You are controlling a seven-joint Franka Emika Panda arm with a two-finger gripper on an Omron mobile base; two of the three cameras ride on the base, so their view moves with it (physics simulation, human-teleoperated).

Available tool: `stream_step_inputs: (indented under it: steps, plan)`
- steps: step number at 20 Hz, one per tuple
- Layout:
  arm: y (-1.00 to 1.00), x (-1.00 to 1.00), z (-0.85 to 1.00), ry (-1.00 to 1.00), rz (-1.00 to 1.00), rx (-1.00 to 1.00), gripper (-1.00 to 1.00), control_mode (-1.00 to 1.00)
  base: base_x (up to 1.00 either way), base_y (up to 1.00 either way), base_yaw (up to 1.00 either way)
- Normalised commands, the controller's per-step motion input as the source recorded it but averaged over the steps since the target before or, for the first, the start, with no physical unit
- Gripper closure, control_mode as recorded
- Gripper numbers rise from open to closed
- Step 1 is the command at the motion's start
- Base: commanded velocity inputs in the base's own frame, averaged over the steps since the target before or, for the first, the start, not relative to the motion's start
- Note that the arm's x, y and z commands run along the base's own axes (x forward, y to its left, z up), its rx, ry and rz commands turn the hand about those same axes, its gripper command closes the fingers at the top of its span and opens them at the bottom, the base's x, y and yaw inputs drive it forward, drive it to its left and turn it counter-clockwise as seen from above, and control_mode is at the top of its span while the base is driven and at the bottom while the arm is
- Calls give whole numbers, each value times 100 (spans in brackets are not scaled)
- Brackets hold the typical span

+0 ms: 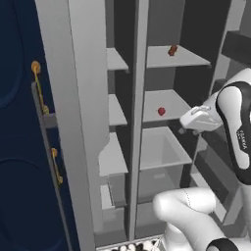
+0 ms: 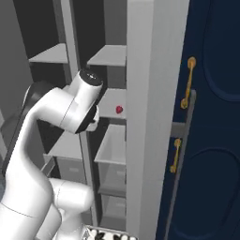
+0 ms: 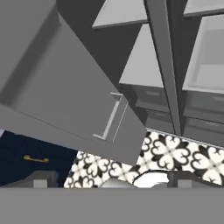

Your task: Take the strawberry from the fridge and place it on top of the pancake, located on the dining counter.

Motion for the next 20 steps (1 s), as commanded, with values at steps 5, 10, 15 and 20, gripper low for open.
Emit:
stream_step_inputs:
  steps: [5,10,15,20]
  plan:
    - [0,0,0,0,0,0,-100,100,26,99,-10]
    - [0,0,0,0,0,0,-100,100,16,-4,-2]
    - [0,0,0,0,0,0,-100,100,10,-85,1]
    - [0,0,0,0,0,0,-100,100,36,-35,0]
